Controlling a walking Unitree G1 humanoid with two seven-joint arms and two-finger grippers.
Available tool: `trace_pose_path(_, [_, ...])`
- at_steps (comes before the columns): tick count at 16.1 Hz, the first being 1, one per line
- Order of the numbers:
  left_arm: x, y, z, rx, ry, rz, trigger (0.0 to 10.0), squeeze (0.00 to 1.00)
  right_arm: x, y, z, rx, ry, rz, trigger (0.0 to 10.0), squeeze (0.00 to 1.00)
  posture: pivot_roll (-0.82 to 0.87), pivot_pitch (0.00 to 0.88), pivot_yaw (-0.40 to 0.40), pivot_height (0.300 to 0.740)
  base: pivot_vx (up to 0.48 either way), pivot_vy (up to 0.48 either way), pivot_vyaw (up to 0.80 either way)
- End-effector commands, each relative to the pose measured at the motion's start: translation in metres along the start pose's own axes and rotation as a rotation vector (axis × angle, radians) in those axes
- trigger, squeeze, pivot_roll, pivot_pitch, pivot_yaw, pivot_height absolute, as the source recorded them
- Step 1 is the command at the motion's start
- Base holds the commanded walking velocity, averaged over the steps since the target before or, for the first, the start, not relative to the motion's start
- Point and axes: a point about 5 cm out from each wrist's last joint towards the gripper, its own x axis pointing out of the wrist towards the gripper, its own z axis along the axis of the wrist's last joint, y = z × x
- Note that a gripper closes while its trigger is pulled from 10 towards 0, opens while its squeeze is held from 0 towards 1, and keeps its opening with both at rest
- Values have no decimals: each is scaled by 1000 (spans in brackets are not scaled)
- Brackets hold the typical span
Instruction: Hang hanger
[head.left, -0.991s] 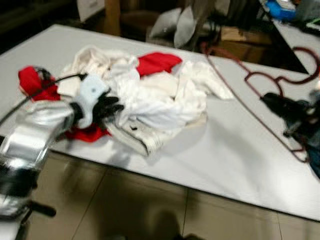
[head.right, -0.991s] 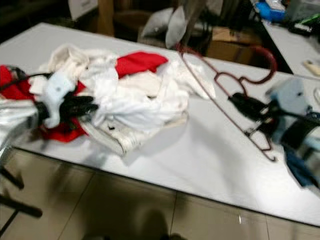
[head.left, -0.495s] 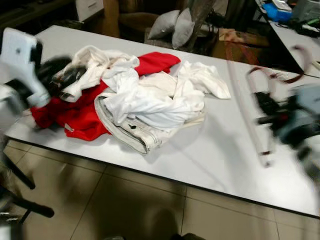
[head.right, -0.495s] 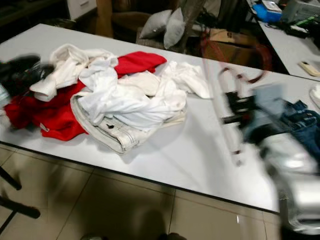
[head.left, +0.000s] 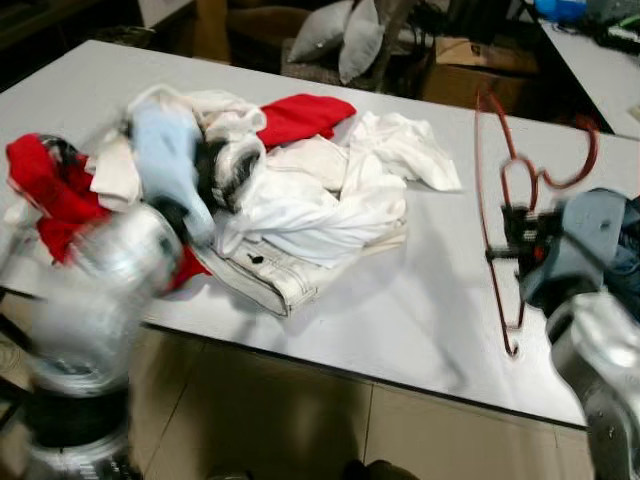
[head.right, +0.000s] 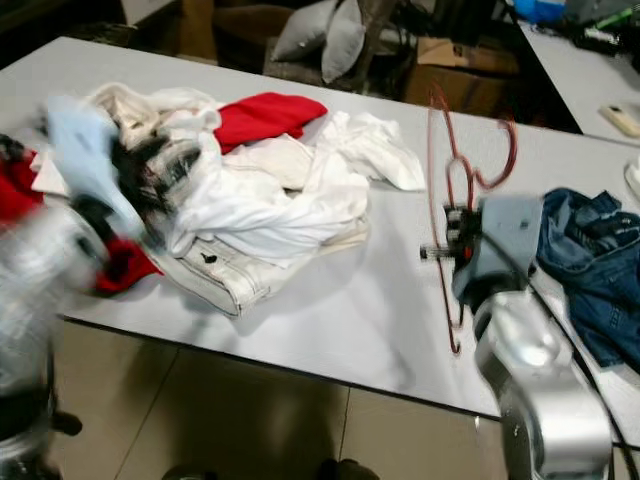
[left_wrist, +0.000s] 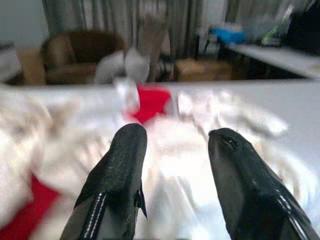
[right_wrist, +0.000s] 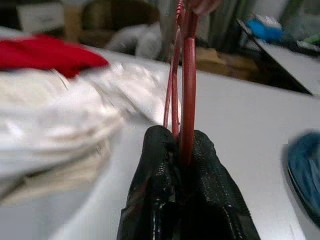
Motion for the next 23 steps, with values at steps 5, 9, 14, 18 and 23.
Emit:
trace_pose_path(5, [-8, -23, -14, -2, 7, 27, 10000, 0, -6, 5, -13, 31, 45, -53, 10000, 0, 29, 100, -70, 740, 0, -52, 0])
trace_pose_path(9, [-11, -24, -23, 0, 17, 18, 10000, 0, -6, 13, -16, 59, 54, -55, 10000, 0, 11, 81, -74, 740, 0, -288, 0])
trace_pose_path(14, [-9, -27, -29, 11, 23, 16, 10000, 0, -7, 19, -17, 78, 55, -42, 10000, 0, 22, 70, -74, 740, 0, -301, 0])
trace_pose_path(18, [-14, -29, -30, 41, 32, -2, 10000, 0, 3, 24, -18, 114, 46, -41, 10000, 0, 64, 75, -69, 740, 0, -304, -142])
trace_pose_path(23, [-11, -25, -30, 44, 31, -5, 10000, 0, 2, 27, -16, 106, 33, -54, 10000, 0, 46, 77, -48, 740, 0, -302, 0])
